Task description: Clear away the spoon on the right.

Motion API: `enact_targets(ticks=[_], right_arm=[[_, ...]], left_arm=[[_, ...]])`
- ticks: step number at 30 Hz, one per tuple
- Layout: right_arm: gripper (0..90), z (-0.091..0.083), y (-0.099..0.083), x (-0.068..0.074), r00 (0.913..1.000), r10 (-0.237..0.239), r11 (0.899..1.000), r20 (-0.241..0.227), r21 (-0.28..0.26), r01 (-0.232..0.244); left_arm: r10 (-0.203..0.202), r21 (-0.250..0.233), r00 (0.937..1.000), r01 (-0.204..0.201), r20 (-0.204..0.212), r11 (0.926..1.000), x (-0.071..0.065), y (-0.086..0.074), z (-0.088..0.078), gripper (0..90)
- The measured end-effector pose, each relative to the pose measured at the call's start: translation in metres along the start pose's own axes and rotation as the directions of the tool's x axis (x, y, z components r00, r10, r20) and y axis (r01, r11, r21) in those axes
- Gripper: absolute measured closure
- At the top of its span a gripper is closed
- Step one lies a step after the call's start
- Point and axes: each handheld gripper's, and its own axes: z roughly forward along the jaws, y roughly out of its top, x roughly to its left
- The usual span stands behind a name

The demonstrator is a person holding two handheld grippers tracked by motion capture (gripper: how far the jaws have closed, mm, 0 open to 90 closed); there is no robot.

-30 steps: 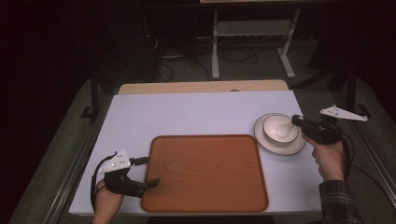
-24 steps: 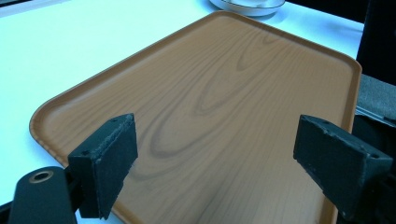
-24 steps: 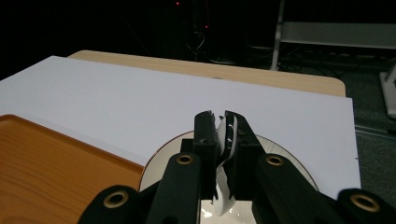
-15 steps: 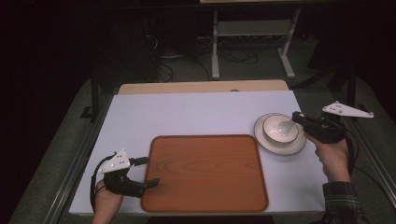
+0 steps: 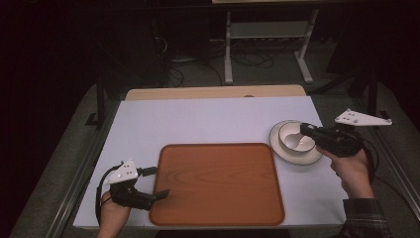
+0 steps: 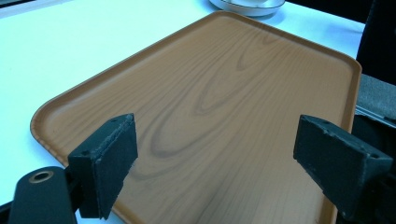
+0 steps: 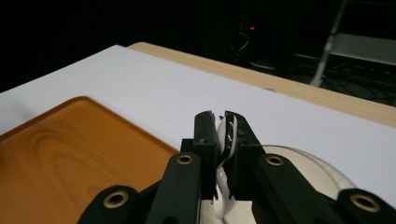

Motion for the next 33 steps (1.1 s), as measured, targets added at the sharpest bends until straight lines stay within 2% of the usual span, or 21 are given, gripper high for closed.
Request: enact_targets(ticks=[5,9,21,27,33], right_arm=[[83.1,0.0,-0.003,0.012,0.9978,-0.022,1.0,-0.062,0.021,0.024],[83.1,0.002,-0.006,0.021,0.9945,-0.023,0.999,-0.102,0.032,0.026],[83.1,0.017,-0.009,0.046,0.9822,-0.049,0.994,-0.181,0.086,0.066],[83.1,0.027,-0.014,0.055,0.9755,-0.061,0.988,-0.211,0.127,0.09],[83.2,0.037,-0.021,0.062,0.9689,-0.077,0.977,-0.235,0.177,0.121]], left_arm=[[0.0,0.001,1.0,0.0,0.001,1.0,0.0,0.0,0.0,13.3],[0.004,0.002,1.0,-0.004,0.0,1.0,0.0,0.0,0.0,13.3],[0.006,-0.003,1.0,-0.006,0.0,1.0,0.0,0.0,-0.002,13.3],[0.005,-0.003,1.0,-0.005,0.001,1.0,0.0,0.0,-0.002,13.3],[0.006,-0.003,1.0,-0.006,0.001,1.0,0.0,0.0,-0.002,13.3]])
